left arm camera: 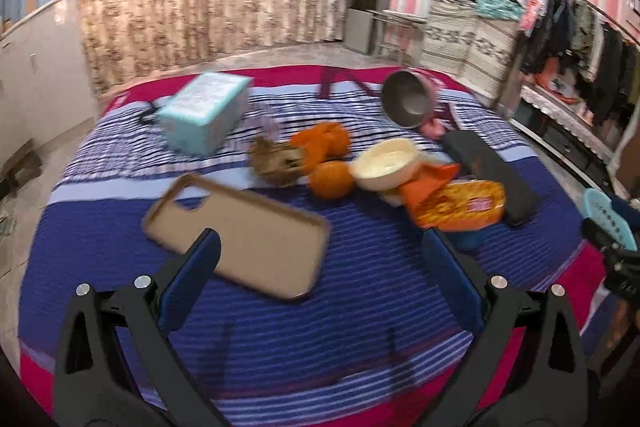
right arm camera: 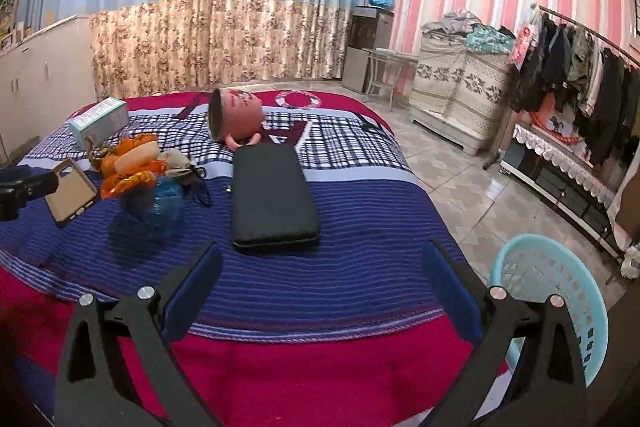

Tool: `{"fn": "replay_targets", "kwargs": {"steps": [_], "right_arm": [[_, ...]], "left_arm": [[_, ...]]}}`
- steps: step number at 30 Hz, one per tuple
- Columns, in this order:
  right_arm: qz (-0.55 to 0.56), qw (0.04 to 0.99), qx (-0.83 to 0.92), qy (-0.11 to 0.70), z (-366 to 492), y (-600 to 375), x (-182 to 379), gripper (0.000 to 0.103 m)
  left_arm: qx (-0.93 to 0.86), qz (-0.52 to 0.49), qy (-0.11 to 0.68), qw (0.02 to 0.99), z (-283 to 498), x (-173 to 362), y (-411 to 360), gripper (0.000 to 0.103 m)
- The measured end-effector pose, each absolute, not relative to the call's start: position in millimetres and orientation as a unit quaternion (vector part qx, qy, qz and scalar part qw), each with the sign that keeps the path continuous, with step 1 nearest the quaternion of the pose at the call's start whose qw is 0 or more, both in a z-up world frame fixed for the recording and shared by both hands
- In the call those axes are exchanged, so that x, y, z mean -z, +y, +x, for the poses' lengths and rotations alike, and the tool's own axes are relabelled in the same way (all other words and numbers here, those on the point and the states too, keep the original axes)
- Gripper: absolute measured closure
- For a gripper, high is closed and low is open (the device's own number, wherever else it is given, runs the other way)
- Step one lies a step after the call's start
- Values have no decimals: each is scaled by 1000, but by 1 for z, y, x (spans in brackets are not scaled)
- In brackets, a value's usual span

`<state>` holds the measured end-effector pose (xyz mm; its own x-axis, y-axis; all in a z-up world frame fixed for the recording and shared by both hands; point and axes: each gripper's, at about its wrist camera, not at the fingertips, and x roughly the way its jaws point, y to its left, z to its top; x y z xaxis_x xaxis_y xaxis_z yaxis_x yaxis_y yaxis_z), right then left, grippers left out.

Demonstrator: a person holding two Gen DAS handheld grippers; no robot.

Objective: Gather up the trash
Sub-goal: 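Grasp the orange snack bag with the left gripper while the right grasps the blue plastic bag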

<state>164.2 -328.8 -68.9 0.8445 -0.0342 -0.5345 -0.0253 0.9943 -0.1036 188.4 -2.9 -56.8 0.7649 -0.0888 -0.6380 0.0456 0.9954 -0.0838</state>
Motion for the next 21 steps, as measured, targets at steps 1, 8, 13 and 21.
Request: {"fn": "replay_targets", "kwargs": {"steps": [1, 8, 13, 21], "right_arm": [[-48, 959, 6, 280, 164, -332, 69, 5], [-6, 956, 24, 291, 169, -356, 70, 5], [-13, 956, 28, 292, 172, -354, 72, 5], [-35, 955, 9, 295, 173, -334, 77, 5]], "left_arm": [[43, -27, 341, 939, 194, 56, -12, 6], [87, -15, 376, 922, 232, 74, -49, 24], [125, -45, 392, 910, 238, 79, -52, 72], [120, -5, 348, 930, 208, 61, -44, 103]]}}
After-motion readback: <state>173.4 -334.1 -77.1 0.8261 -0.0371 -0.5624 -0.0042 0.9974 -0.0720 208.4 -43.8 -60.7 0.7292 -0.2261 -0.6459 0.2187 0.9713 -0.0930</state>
